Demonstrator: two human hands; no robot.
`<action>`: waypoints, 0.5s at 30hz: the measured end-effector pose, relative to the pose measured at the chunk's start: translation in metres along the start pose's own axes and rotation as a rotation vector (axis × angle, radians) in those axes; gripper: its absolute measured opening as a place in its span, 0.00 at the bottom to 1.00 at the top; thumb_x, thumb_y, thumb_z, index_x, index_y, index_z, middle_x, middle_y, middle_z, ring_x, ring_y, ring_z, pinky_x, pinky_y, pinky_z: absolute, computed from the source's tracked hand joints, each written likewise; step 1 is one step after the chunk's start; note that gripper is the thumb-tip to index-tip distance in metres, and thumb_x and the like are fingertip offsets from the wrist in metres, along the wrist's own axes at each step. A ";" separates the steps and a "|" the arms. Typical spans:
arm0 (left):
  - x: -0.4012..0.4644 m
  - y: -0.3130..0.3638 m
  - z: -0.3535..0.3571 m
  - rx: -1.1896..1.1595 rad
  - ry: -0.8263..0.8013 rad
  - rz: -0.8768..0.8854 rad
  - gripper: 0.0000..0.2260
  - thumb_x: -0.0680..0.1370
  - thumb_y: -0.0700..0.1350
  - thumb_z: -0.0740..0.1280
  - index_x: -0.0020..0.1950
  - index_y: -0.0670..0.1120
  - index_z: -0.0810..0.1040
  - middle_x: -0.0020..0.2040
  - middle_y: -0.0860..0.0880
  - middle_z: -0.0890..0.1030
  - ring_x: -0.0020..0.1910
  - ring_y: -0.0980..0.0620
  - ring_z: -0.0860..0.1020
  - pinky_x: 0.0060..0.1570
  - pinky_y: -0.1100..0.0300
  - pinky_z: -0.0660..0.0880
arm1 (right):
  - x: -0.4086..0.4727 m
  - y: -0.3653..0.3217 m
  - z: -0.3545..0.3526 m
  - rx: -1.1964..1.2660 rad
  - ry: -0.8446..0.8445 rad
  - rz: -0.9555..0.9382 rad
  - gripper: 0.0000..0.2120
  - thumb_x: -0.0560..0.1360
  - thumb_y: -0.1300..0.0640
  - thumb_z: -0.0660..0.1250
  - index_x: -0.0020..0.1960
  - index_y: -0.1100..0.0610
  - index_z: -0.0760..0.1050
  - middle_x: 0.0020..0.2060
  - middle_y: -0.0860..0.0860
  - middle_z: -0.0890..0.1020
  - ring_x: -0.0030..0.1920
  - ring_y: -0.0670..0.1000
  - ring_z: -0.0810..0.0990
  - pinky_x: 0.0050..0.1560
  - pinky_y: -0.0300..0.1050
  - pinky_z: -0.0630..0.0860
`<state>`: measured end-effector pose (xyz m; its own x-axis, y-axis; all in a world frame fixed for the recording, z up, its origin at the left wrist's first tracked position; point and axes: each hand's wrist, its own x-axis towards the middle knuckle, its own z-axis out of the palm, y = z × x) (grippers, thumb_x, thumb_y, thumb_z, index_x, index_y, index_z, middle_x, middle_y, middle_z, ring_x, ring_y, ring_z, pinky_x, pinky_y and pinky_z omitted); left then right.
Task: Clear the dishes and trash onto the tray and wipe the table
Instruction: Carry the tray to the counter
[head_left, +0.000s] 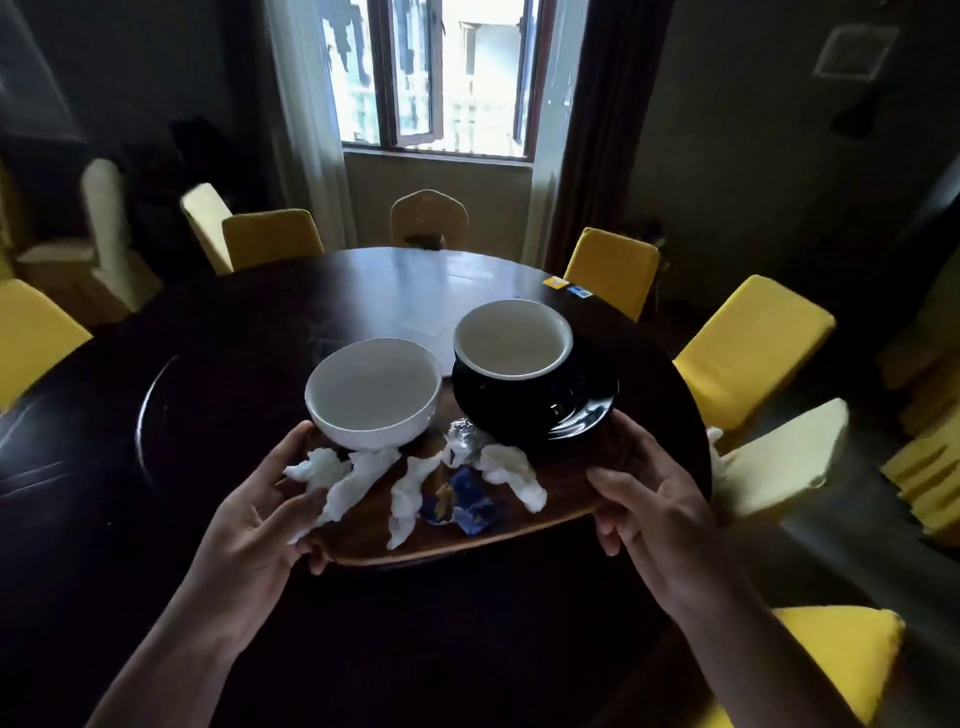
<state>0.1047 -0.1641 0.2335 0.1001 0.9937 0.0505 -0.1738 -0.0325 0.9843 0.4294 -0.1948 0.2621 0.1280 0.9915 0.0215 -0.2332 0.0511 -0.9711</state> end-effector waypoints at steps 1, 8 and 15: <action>-0.003 0.000 0.006 -0.003 0.001 0.014 0.28 0.78 0.37 0.68 0.76 0.54 0.73 0.47 0.45 0.81 0.33 0.54 0.76 0.28 0.62 0.74 | 0.002 -0.003 -0.006 -0.001 -0.010 -0.001 0.28 0.72 0.63 0.69 0.70 0.49 0.73 0.34 0.52 0.78 0.27 0.47 0.75 0.23 0.42 0.71; -0.032 0.002 0.034 -0.024 0.106 0.054 0.28 0.77 0.37 0.63 0.77 0.52 0.73 0.54 0.40 0.79 0.36 0.52 0.75 0.27 0.62 0.72 | 0.005 -0.015 -0.029 0.017 -0.111 0.012 0.30 0.74 0.65 0.68 0.74 0.53 0.70 0.38 0.54 0.79 0.27 0.47 0.75 0.23 0.41 0.71; -0.081 0.011 0.031 -0.011 0.215 0.104 0.28 0.77 0.36 0.62 0.78 0.50 0.71 0.51 0.41 0.78 0.35 0.52 0.74 0.26 0.62 0.72 | -0.005 -0.018 -0.019 0.053 -0.252 0.037 0.33 0.71 0.62 0.69 0.75 0.54 0.69 0.37 0.54 0.78 0.25 0.47 0.74 0.22 0.41 0.71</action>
<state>0.1251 -0.2485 0.2455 -0.1298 0.9851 0.1127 -0.1829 -0.1355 0.9737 0.4509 -0.2027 0.2747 -0.1238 0.9910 0.0514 -0.2842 0.0142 -0.9587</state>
